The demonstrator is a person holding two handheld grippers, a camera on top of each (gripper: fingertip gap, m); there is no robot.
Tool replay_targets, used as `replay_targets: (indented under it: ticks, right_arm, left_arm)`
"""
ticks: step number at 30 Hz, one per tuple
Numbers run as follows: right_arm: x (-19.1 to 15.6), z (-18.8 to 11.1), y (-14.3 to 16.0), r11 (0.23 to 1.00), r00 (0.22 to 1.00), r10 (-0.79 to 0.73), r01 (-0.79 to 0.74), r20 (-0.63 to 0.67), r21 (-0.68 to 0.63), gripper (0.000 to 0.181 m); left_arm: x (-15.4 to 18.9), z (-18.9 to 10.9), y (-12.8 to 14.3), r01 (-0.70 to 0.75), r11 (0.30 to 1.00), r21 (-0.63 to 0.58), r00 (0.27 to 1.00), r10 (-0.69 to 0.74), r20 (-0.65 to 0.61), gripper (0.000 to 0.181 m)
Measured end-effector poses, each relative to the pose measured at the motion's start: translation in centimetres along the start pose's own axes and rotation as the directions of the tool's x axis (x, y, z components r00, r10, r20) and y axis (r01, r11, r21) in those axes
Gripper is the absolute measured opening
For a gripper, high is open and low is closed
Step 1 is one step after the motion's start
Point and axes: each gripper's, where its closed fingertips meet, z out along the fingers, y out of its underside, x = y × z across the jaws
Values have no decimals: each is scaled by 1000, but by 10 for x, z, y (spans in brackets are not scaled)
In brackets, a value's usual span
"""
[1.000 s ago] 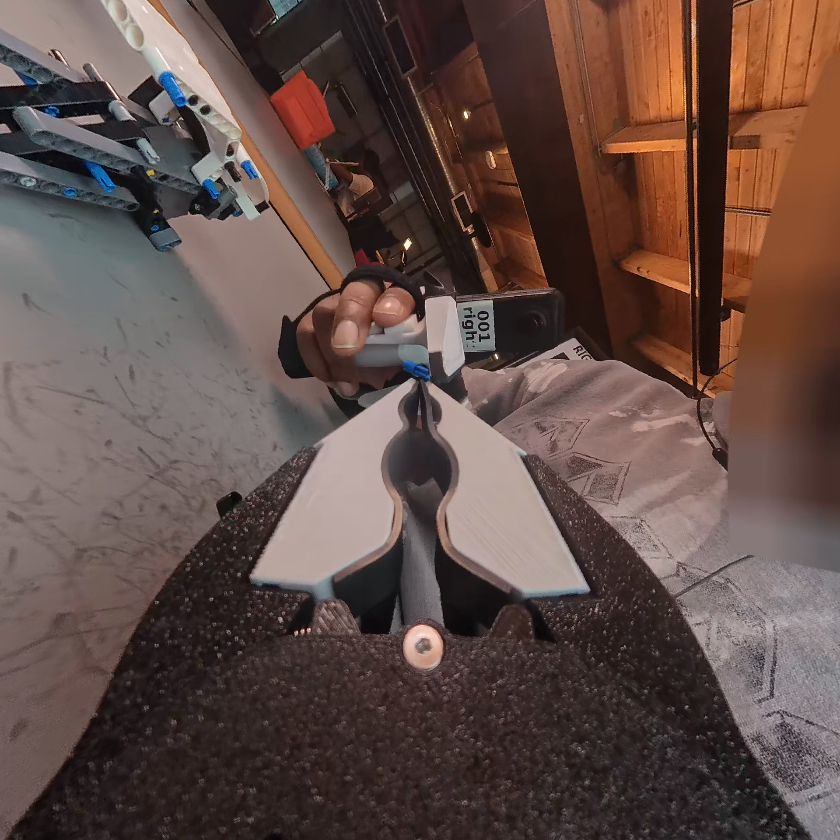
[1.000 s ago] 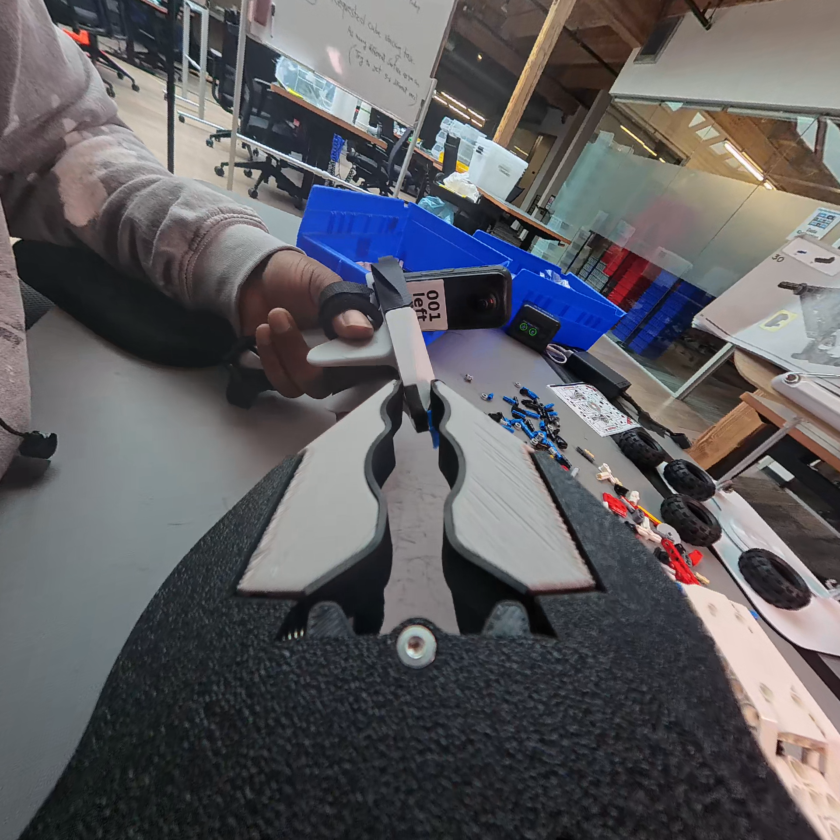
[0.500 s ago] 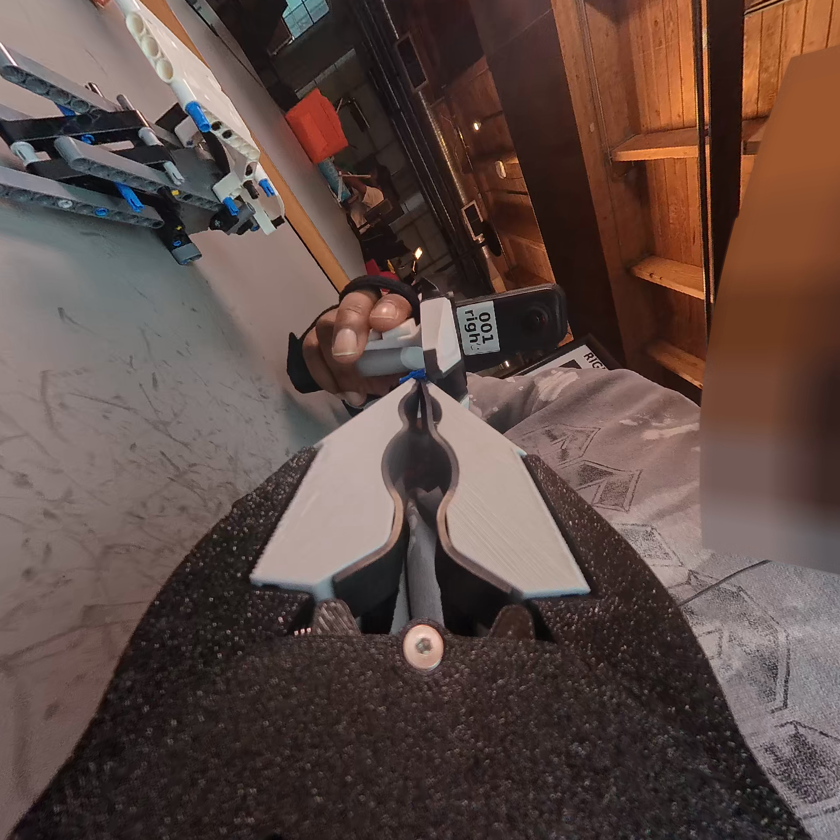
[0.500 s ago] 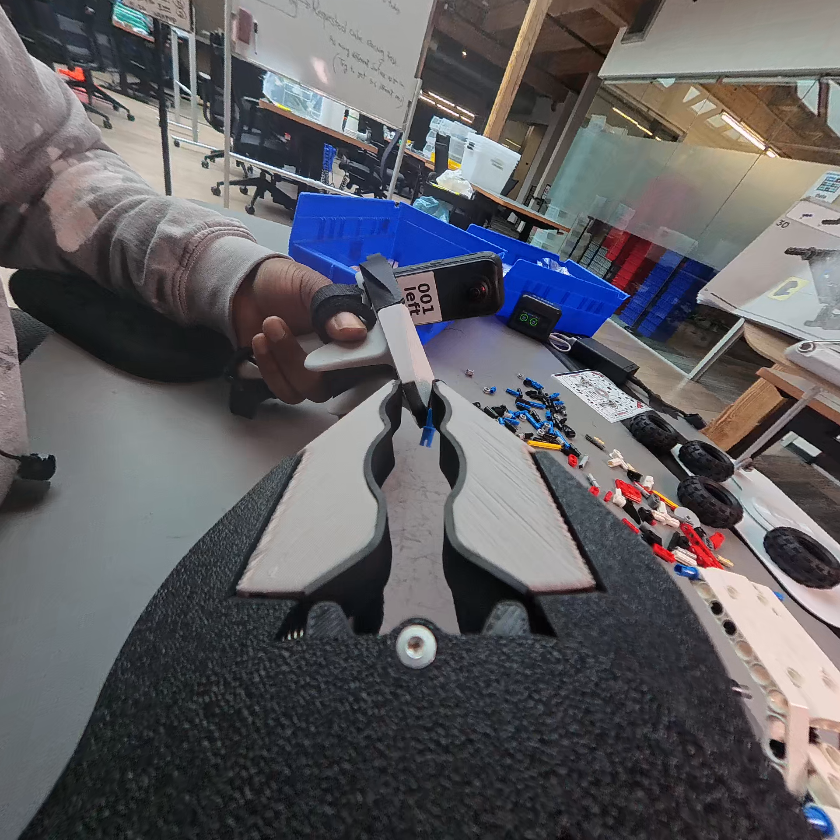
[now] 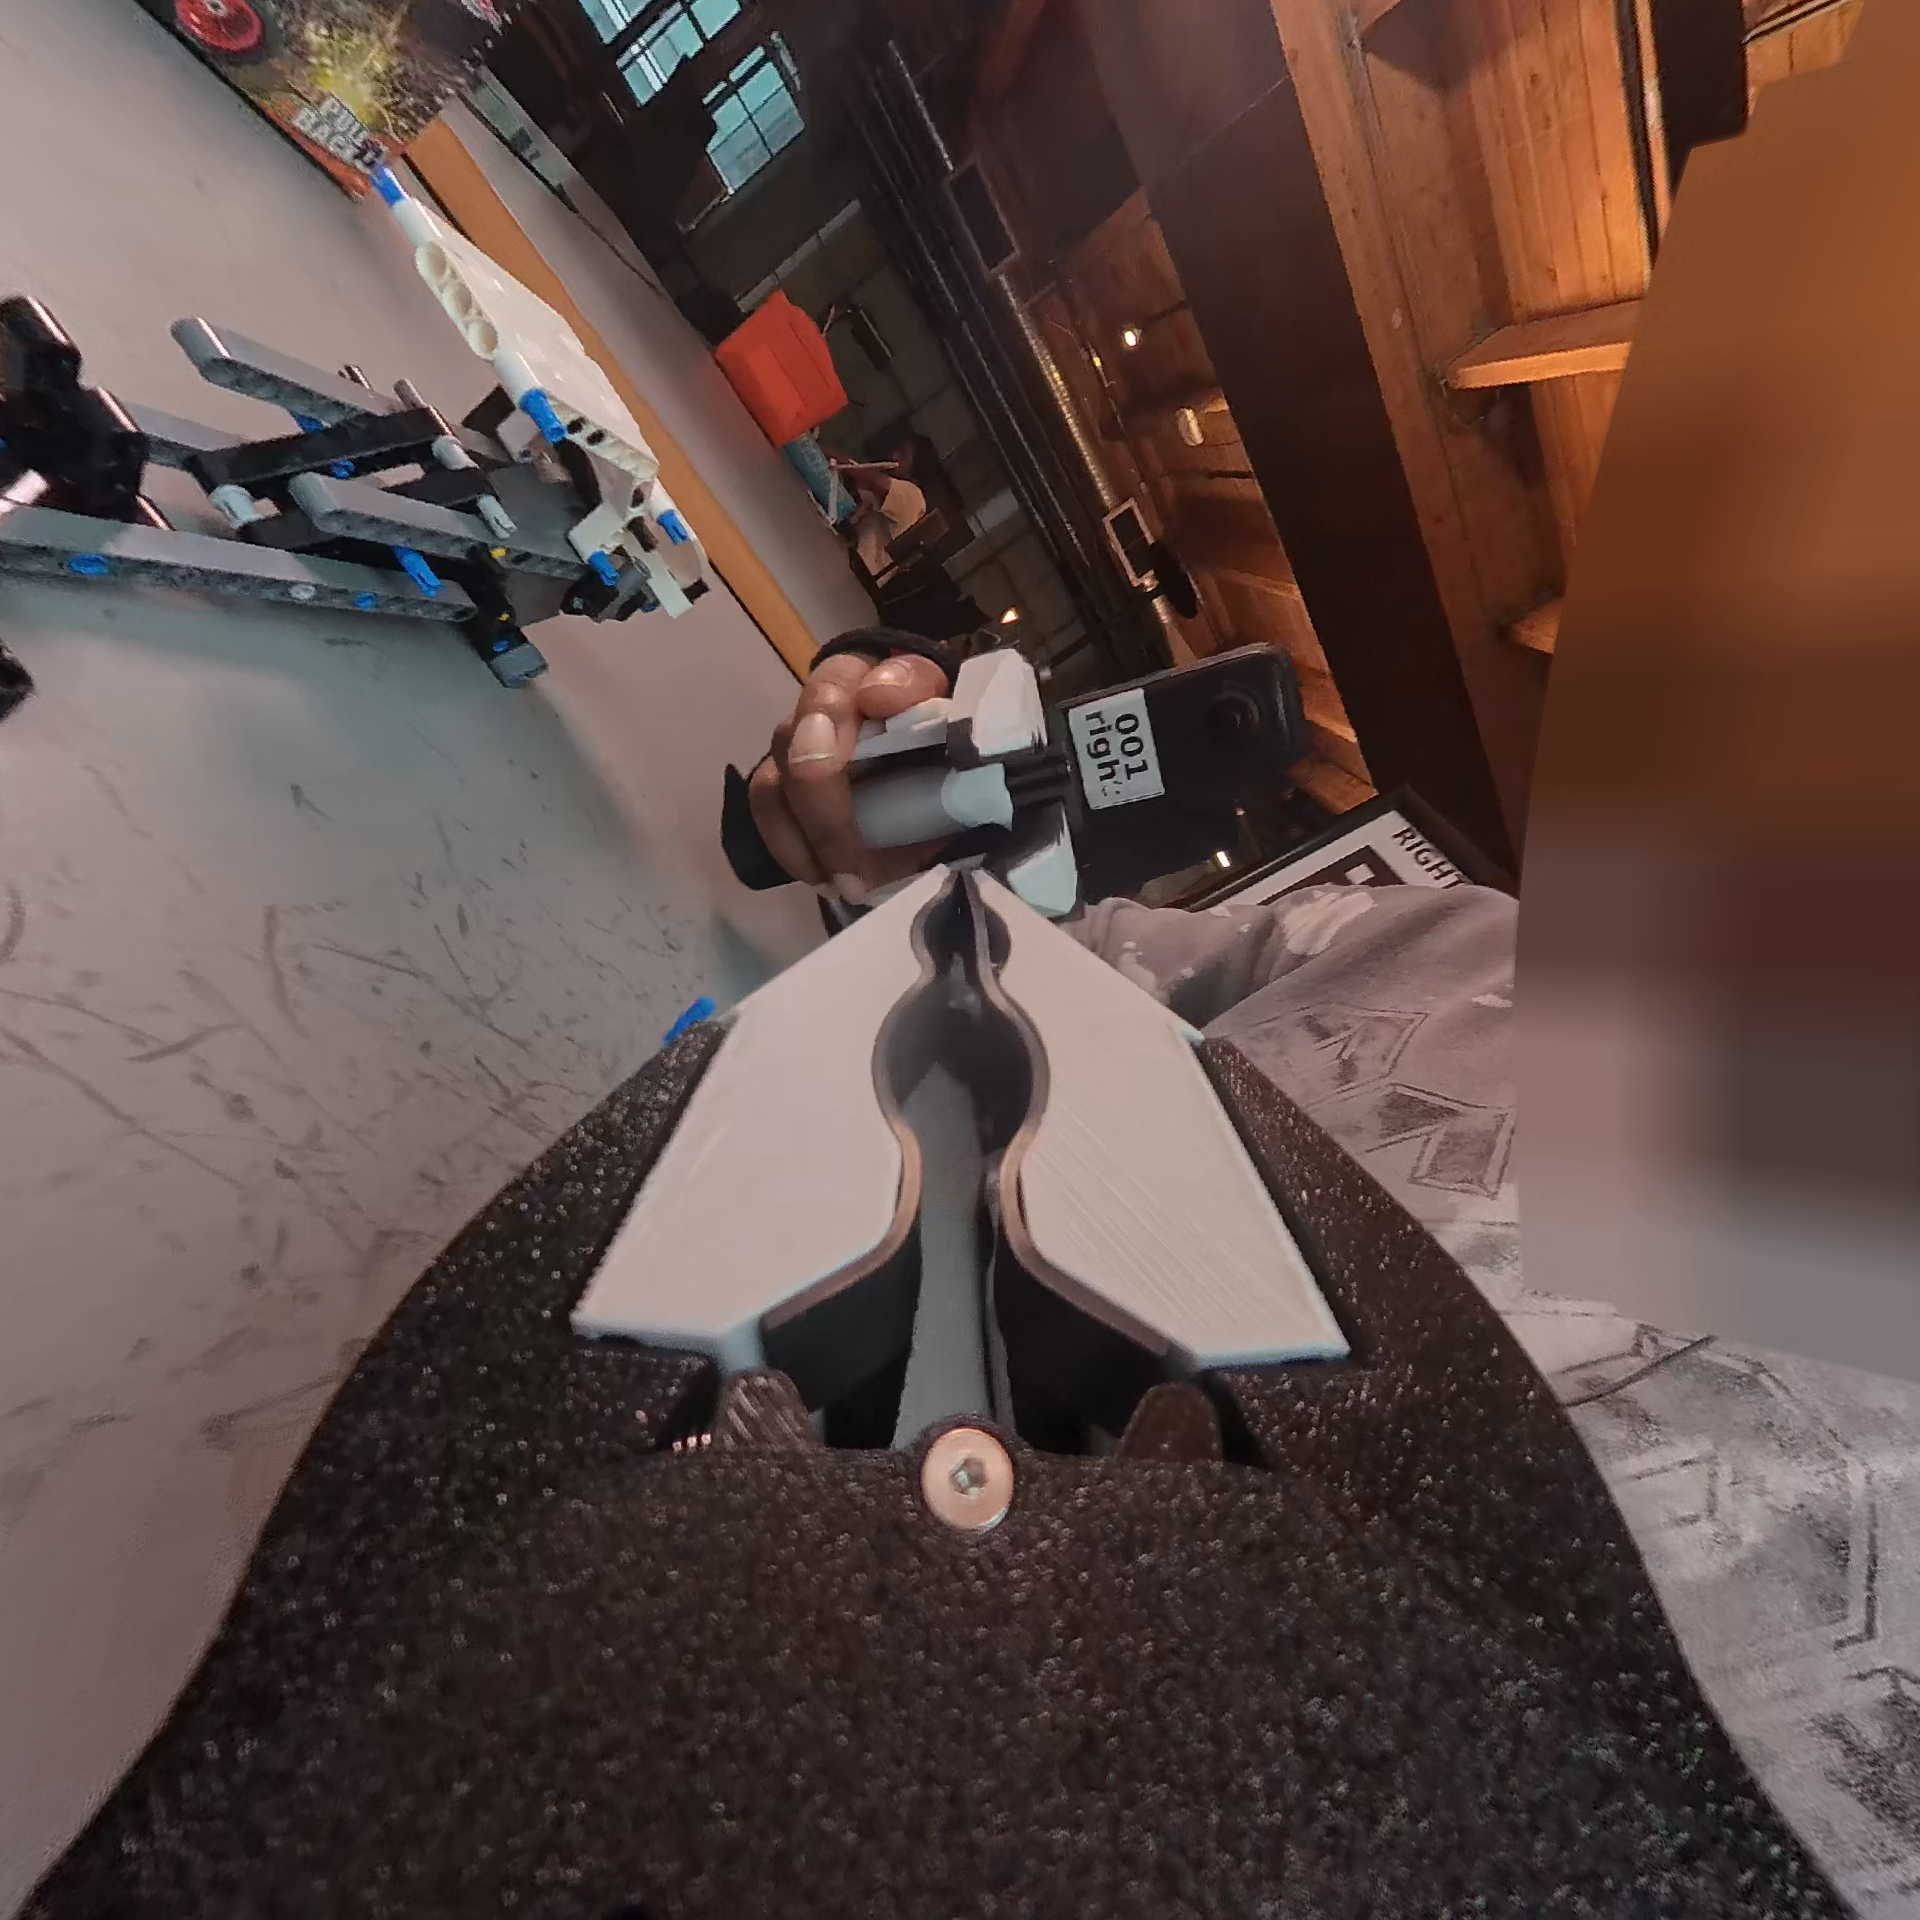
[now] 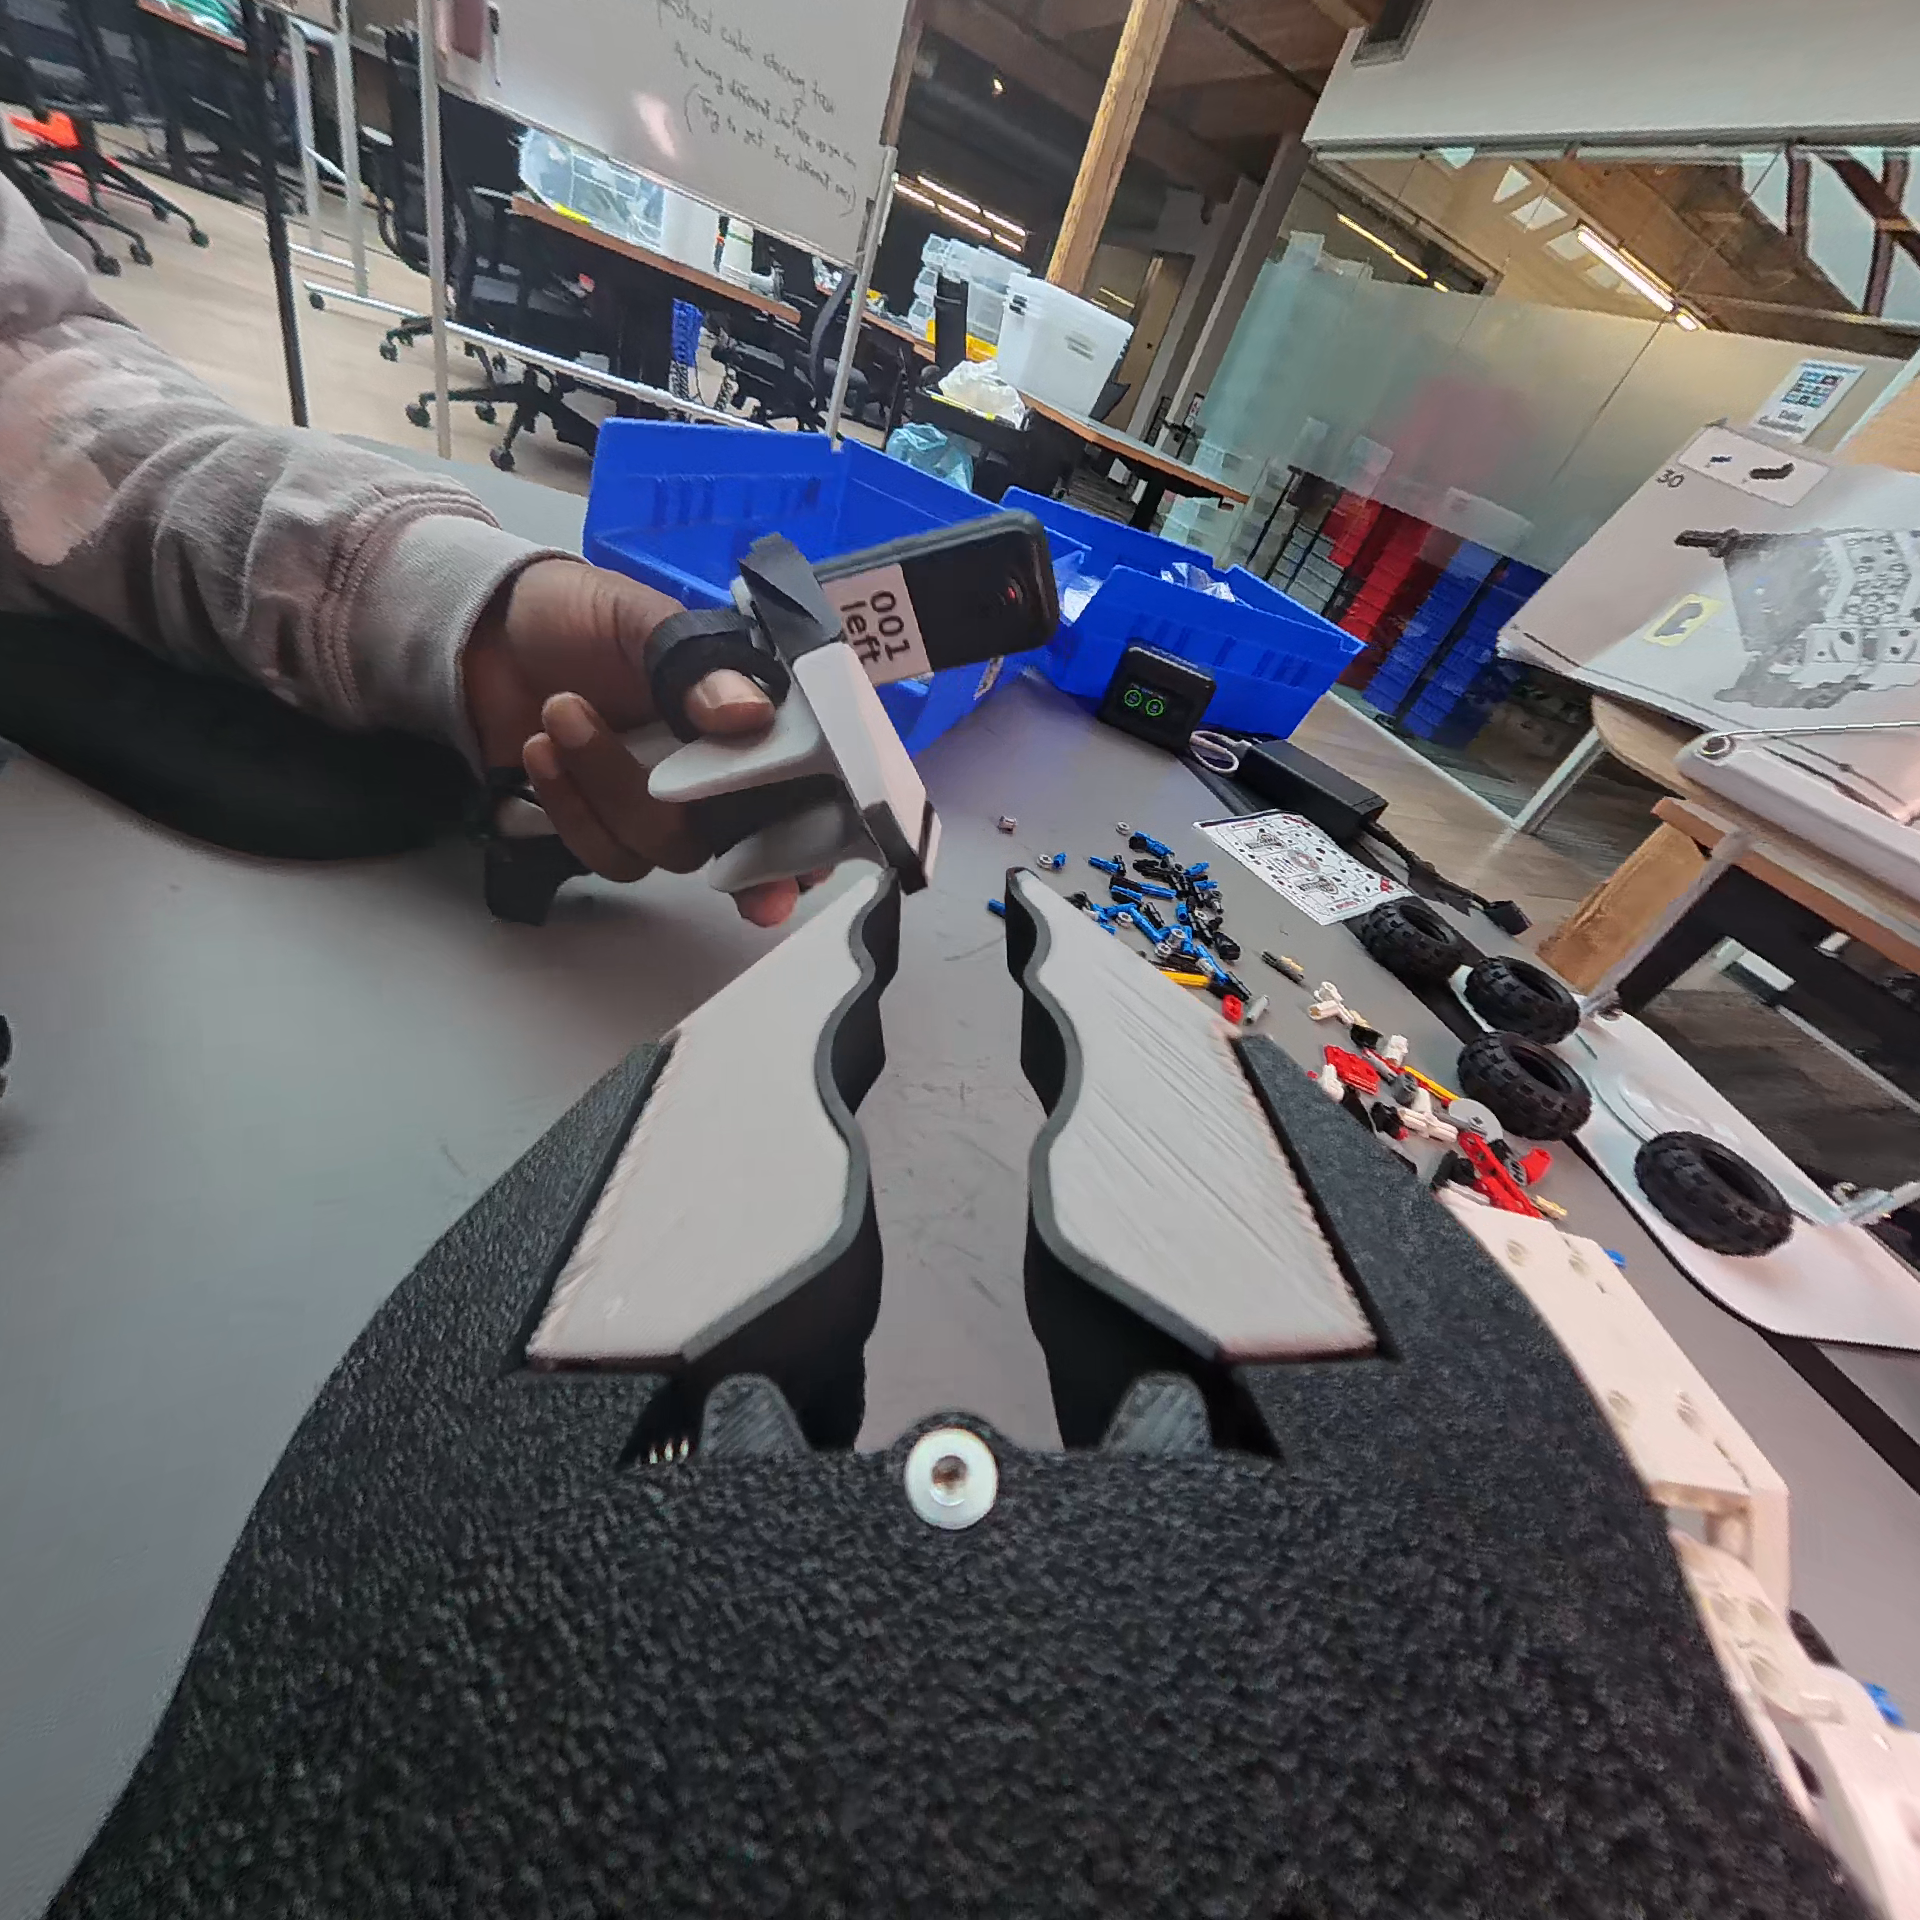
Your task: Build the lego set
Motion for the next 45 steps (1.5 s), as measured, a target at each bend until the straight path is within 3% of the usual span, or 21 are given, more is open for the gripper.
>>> replay_targets:
  ticks: [3, 6, 9, 13, 18, 23, 25, 37, 39, 42, 43, 45]
  right_arm:
    - [12, -8, 11, 998, 1000, -5, 4, -12, -68, 17]
    - [5, -14, 38, 977, 997, -5, 23, 81, -214, 15]
    - [-11, -25, 71, 920, 978, 0, 82, 208, -384, 16]
    - [-12, -45, 94, 855, 965, 64, 79, 255, -513, 18]
    - [0, -58, 107, 811, 974, 81, 59, 210, -583, 18]
    - [9, -60, 122, 778, 980, 108, 20, 165, -627, 18]
    - [7, -57, 124, 775, 979, 121, 12, 167, -632, 18]
    - [1, -48, 126, 707, 966, 236, -95, 106, -700, 4]
    - [-5, -40, 115, 751, 955, 273, -136, 116, -646, 4]
    - [9, -15, 63, 822, 875, 484, -443, 28, -358, 4]
    - [14, -10, 44, 782, 801, 597, -573, 33, -244, 4]
    - [24, -5, 10, 626, 619, 777, -778, 113, -43, 4]
  left_arm:
    - [-4, -6, 0, -80, 995, -53, 994, 84, 69, 0]
    - [-7, -10, 2, -140, 984, -108, 981, 152, 121, 1]
    - [-12, -11, 7, -179, 970, -166, 965, 206, 164, 7]
    - [-15, -5, 20, -211, 944, -254, 946, 263, 191, 14]
    - [-25, 2, 37, -280, 878, -388, 890, 389, 237, 17]
    - [-51, -7, 55, -367, 708, -603, 727, 623, 289, 23]
    - [-54, -6, 60, -379, 668, -640, 699, 660, 275, 23]
    - [-51, 7, 60, -414, 677, -609, 706, 661, 254, 22]
    - [-50, 9, 53, -436, 691, -577, 696, 665, 270, 22]
    - [-40, 14, 33, -516, 709, -481, 653, 689, 315, 25]
    - [-33, 16, 23, -560, 707, -432, 629, 702, 334, 25]
    - [-20, 17, 3, -642, 680, -354, 557, 731, 394, 25]
